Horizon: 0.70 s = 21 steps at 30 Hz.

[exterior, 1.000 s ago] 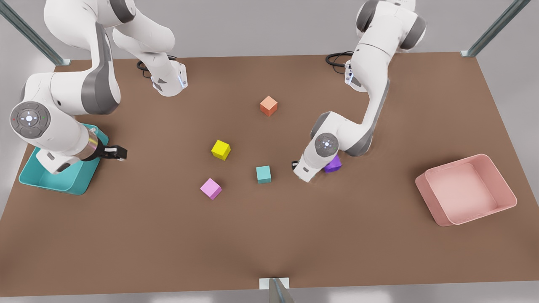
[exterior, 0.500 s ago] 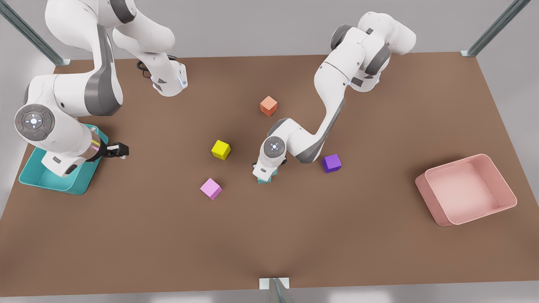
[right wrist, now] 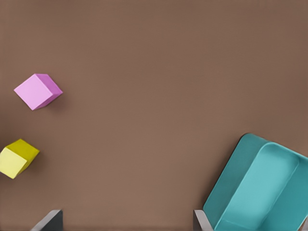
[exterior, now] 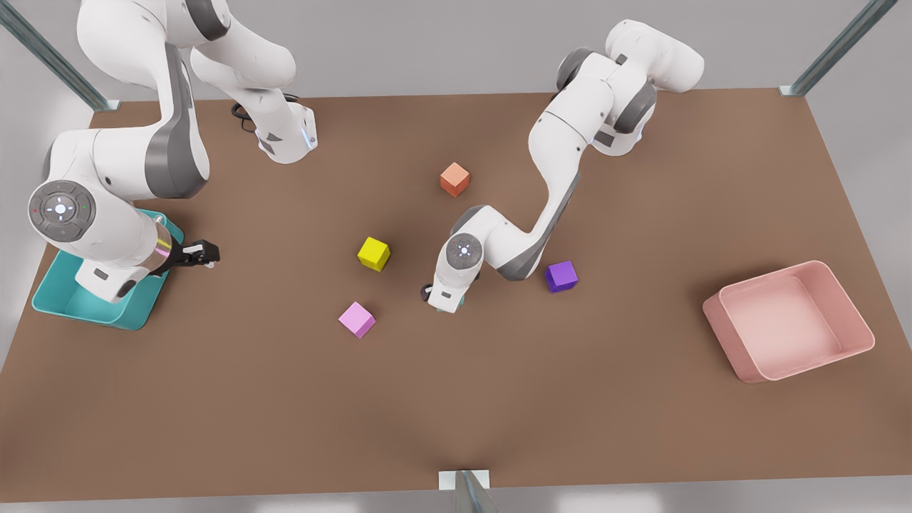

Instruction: Stack the two blue cubes on top of each other

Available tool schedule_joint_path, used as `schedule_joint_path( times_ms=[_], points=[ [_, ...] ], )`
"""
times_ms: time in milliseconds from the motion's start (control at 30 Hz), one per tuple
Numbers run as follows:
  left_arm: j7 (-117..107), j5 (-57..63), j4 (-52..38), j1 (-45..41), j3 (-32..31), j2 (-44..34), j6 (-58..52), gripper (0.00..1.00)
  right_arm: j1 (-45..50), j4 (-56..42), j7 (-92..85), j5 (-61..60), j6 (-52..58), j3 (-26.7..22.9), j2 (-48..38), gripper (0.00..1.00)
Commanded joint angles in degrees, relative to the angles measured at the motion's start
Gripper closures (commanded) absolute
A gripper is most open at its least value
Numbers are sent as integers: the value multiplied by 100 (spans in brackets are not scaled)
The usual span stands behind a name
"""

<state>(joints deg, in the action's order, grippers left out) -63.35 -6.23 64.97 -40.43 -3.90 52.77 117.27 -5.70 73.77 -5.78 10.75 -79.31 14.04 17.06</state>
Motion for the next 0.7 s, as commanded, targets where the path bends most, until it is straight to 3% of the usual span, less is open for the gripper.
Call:
schedule_joint_path(
  times_ms=[0,267,367,467,500,567,667],
  points=[
    [-609,7,-2,0,3,-4,32,0,-1,-3,-266,-3,3,2,-9,0],
    [-749,-116,7,-18,-129,-179,-222,0,16,6,-266,-3,3,2,-1,0],
    [-749,-124,7,9,-129,-354,-784,0,16,6,-266,-3,3,2,-1,0],
    [-697,-195,-28,281,-304,-970,-2154,0,16,6,-266,-3,3,2,-1,0],
    [-426,-204,-273,806,-322,-1268,-2926,0,-1,6,-266,-3,3,2,-1,0],
    [2992,95,-433,2433,-304,-1805,-4204,0,-1,6,-275,-3,3,2,-1,0],
    [4884,711,-424,3278,-304,-1823,-4239,0,-1,6,-266,-12,3,2,-1,0]
  ],
)
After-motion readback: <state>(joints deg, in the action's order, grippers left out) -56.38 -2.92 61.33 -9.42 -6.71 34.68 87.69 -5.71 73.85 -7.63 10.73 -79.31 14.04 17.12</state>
